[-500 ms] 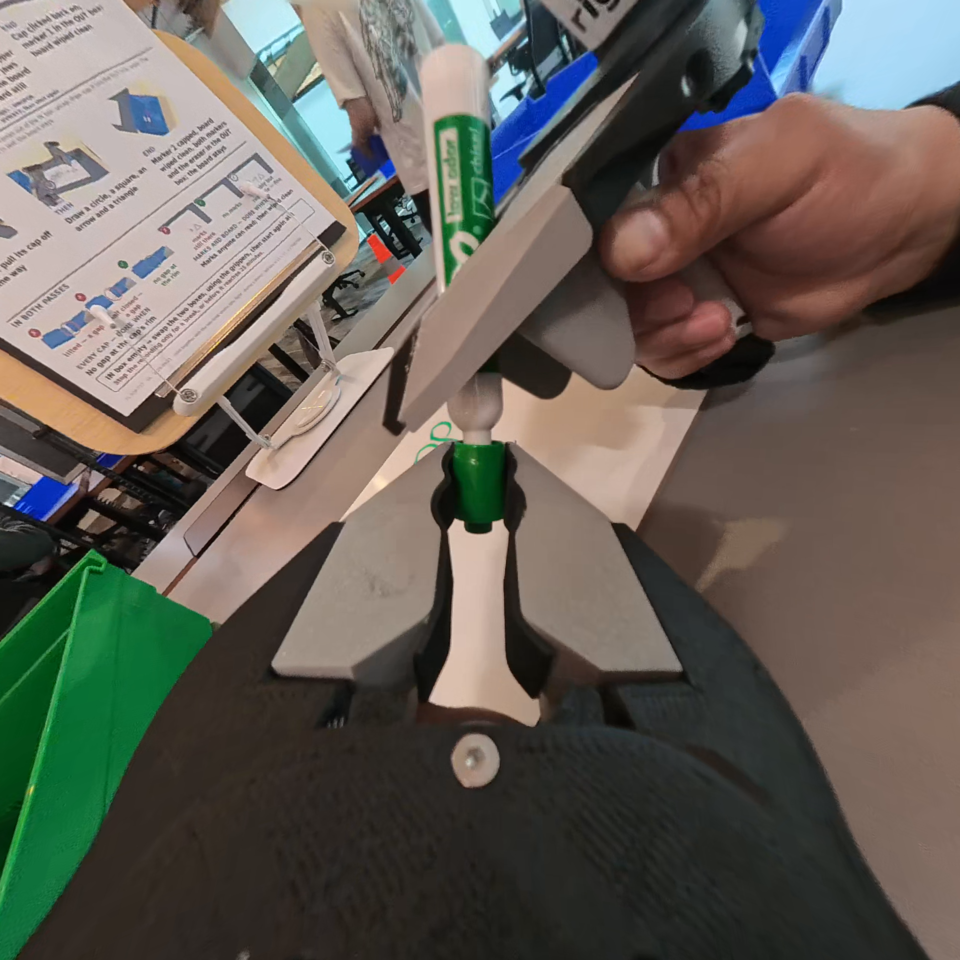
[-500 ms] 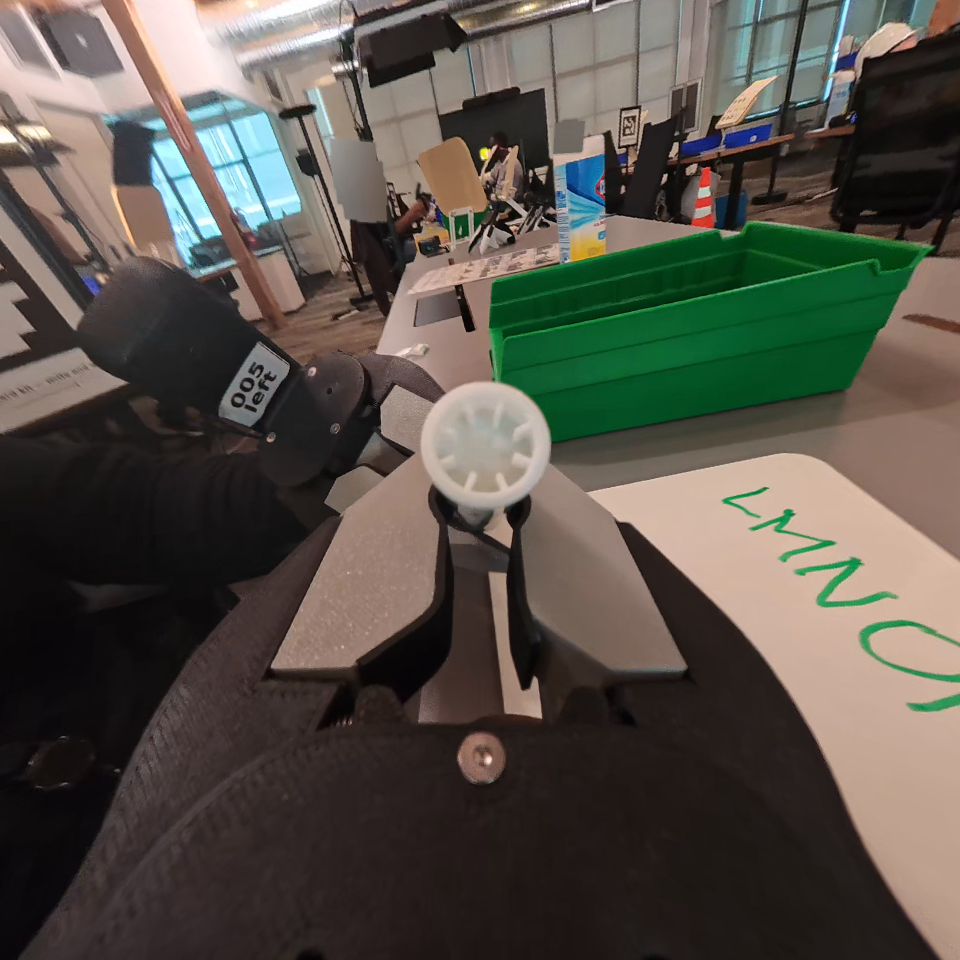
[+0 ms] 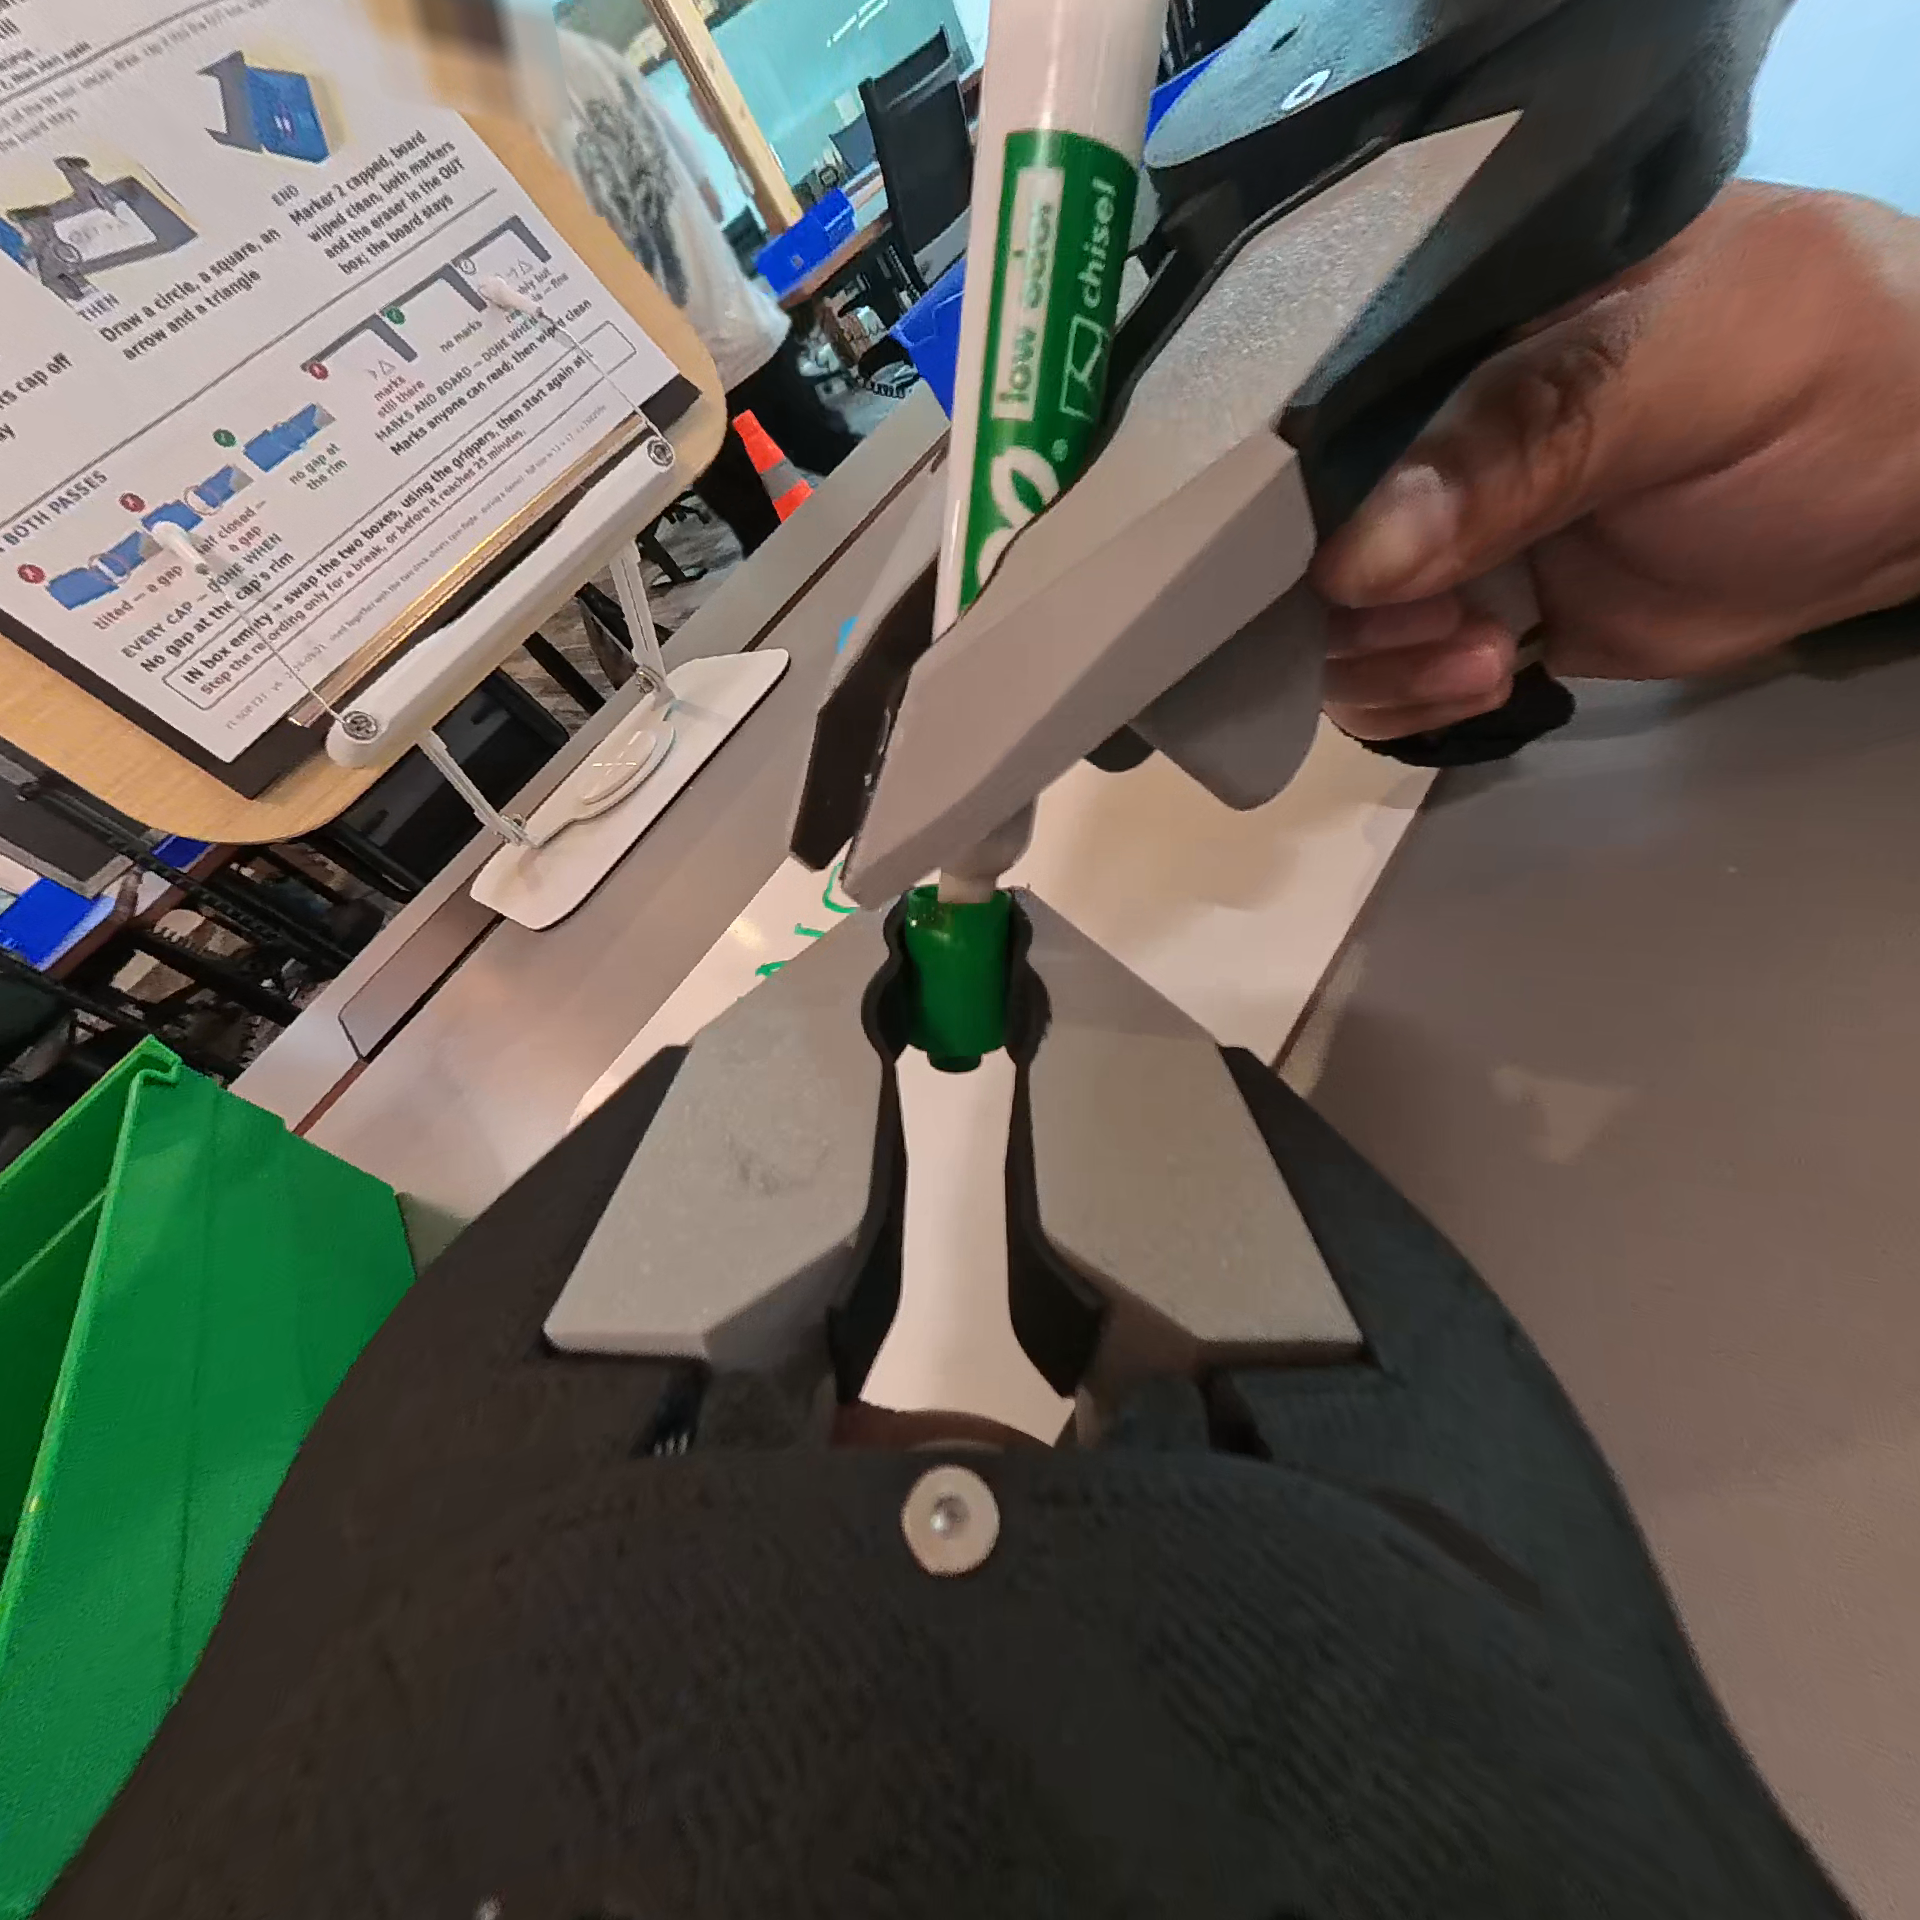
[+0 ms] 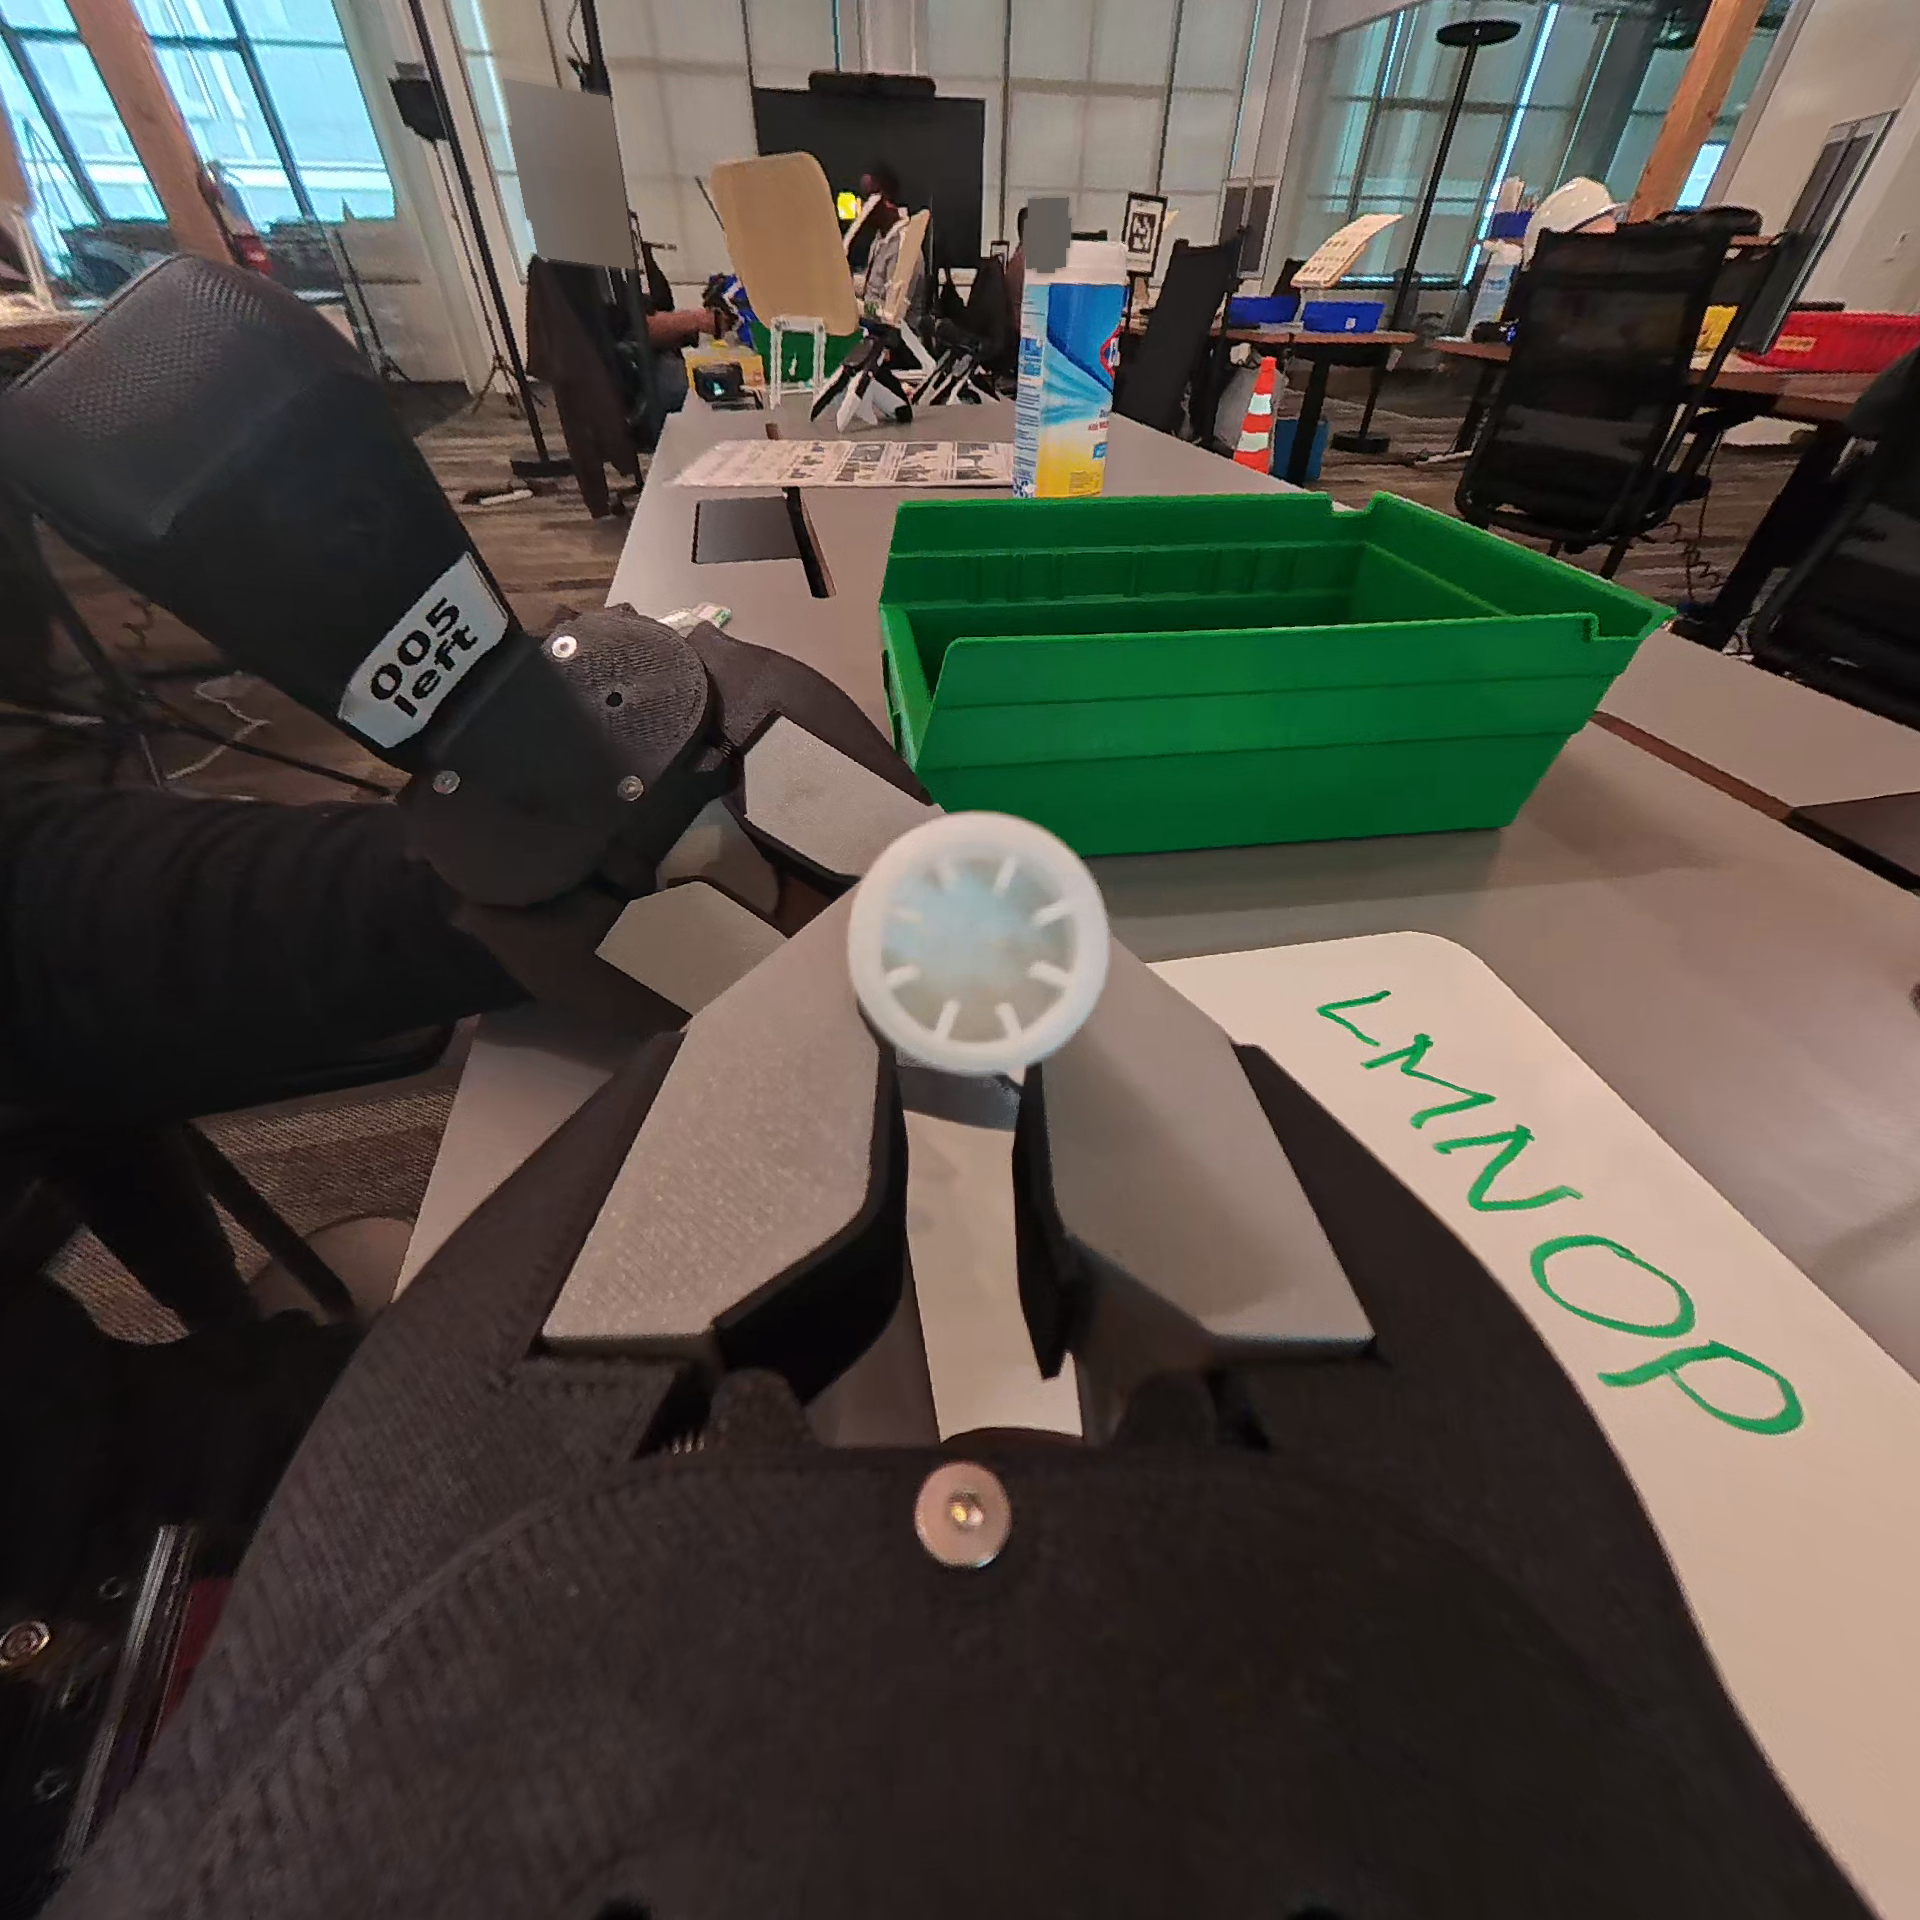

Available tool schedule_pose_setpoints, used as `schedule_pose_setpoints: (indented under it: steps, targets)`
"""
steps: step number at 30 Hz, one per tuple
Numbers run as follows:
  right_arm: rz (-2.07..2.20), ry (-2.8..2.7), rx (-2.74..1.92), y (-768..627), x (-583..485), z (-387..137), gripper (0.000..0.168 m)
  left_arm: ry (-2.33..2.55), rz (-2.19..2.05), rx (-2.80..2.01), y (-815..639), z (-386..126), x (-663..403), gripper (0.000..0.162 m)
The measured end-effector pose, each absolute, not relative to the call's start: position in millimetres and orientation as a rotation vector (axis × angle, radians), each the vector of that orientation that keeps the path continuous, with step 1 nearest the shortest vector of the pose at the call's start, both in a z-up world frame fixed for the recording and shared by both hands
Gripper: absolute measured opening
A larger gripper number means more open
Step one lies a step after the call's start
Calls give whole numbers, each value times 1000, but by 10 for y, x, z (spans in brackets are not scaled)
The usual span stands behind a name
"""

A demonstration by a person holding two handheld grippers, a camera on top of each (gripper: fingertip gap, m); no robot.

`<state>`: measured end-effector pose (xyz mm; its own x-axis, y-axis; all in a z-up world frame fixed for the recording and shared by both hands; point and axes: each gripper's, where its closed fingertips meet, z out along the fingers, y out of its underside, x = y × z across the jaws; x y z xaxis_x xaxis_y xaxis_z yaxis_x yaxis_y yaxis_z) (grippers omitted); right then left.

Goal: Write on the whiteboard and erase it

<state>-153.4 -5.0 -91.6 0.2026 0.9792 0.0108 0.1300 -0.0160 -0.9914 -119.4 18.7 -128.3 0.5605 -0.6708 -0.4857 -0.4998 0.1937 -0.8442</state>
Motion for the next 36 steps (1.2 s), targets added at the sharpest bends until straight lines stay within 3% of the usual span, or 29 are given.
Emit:
schedule_pose_setpoints:
  steps: [13, 20, 27, 36]
  targets:
    - [979, -1146, -1494, 53, -1572, -1050, 14, 1102, -146, -1549, 269, -1479, -1194, 11]
    - [1300, -1009, -1462, 12, -1510, -867, 14, 1031, -336, -1512, 161, -1289, -1151, 11]
    - [748, -1246, -1331, -34, -1599, -962, 14, 1047, -223, -1527, 236, -1368, -1191, 10]
    - [1276, -659, -1575, 193, -1532, -886, 14, 1008, 207, -1399, 377, -1229, -1345, 10]
